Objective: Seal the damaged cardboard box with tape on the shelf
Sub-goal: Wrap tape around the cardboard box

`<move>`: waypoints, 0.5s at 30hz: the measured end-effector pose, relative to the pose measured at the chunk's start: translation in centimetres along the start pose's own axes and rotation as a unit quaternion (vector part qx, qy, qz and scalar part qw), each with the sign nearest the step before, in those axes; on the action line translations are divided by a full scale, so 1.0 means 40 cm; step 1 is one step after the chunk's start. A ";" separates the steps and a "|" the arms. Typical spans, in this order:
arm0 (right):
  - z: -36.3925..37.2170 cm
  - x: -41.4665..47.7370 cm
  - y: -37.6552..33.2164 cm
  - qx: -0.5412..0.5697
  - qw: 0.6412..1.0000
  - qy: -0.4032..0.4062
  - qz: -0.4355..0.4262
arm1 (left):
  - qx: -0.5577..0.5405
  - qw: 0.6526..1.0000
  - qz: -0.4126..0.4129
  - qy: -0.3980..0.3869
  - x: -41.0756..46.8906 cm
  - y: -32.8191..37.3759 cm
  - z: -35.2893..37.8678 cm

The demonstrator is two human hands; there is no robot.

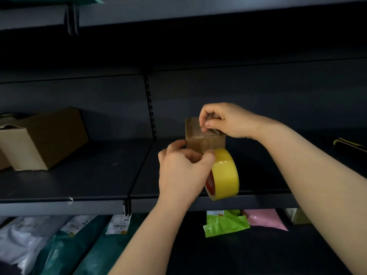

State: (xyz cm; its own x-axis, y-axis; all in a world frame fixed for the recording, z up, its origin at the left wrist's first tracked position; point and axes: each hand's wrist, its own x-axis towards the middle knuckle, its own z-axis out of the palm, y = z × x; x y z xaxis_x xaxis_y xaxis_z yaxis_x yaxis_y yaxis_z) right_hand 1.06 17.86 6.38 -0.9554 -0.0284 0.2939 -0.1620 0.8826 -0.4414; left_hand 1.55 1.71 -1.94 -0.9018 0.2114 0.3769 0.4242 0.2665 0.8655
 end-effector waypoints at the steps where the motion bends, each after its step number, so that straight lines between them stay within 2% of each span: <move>1: 0.001 0.002 0.003 0.000 1.000 -0.004 -0.003 | -0.010 1.000 -0.006 0.010 -0.012 0.004 0.005; 3: 0.002 0.008 0.006 0.008 1.000 -0.011 -0.010 | -0.057 0.998 -0.033 0.008 -0.029 0.008 0.016; 7: 0.001 0.017 0.010 0.015 0.999 -0.024 -0.021 | -0.191 0.973 -0.098 -0.082 -0.040 0.015 0.029; 15: -0.011 0.039 0.013 -0.014 0.998 -0.060 -0.021 | -0.223 0.959 -0.141 -0.105 -0.035 0.021 0.041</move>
State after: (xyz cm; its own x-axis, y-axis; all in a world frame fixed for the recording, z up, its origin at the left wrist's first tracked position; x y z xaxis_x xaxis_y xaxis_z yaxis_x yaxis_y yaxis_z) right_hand -0.41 18.46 6.97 -0.9708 -0.1205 0.2073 -0.1975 0.8921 -0.4065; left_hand 3.31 3.19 -2.28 -0.9191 0.3871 0.0738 0.0473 -0.0777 0.9959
